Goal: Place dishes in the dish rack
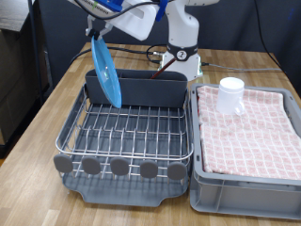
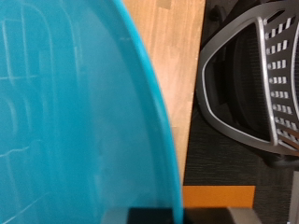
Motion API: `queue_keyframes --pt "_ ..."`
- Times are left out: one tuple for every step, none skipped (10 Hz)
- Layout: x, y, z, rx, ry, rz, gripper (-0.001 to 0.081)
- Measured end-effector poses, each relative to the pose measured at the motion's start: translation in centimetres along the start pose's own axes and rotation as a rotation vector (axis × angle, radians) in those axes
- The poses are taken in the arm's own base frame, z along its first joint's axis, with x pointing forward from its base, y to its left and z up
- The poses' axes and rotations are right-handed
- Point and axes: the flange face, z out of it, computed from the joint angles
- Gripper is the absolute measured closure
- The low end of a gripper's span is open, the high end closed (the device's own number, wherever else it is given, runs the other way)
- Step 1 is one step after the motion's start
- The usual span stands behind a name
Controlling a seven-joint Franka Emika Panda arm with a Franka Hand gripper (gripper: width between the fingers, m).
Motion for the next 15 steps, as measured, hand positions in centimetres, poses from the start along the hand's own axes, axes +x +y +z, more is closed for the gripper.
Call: queue_keyframes --pt "0.1 0.2 0.5 -0.018 0.006 -0.014 0.0787" --pt "0.3 0.2 1.1 -0.038 0.011 -0.030 0.0787" --pt "0.4 0.2 1.6 -0.061 0.019 -0.052 0.0787" --pt "0.4 0.2 2.1 -0.082 0.027 -0.071 0.0787" --pt "0.4 0.2 2.6 -0.102 0.031 -0.083 0.0787" --pt "0.3 0.0 3.2 -0.119 0.035 -0.082 0.0787" --pt "0.1 -0.2 3.7 -0.132 0.034 -0.071 0.0787" --pt "-0.2 -0.5 4.3 -0.142 0.035 -0.059 0.0787" --pt "-0.4 -0.8 4.9 -0.150 0.035 -0.047 0.0787" --pt "-0.7 -1.1 5.4 -0.158 0.035 -0.037 0.0787" --pt "-0.9 -1.5 5.9 -0.165 0.031 -0.028 0.0787" --pt "-1.2 -1.9 6.4 -0.170 0.028 -0.021 0.0787" --pt "-1.5 -2.3 6.7 -0.174 0.025 -0.016 0.0787" --pt "-1.7 -2.7 7.0 -0.177 0.022 -0.013 0.0787" --pt "-1.9 -3.0 7.2 -0.179 0.020 -0.010 0.0787"
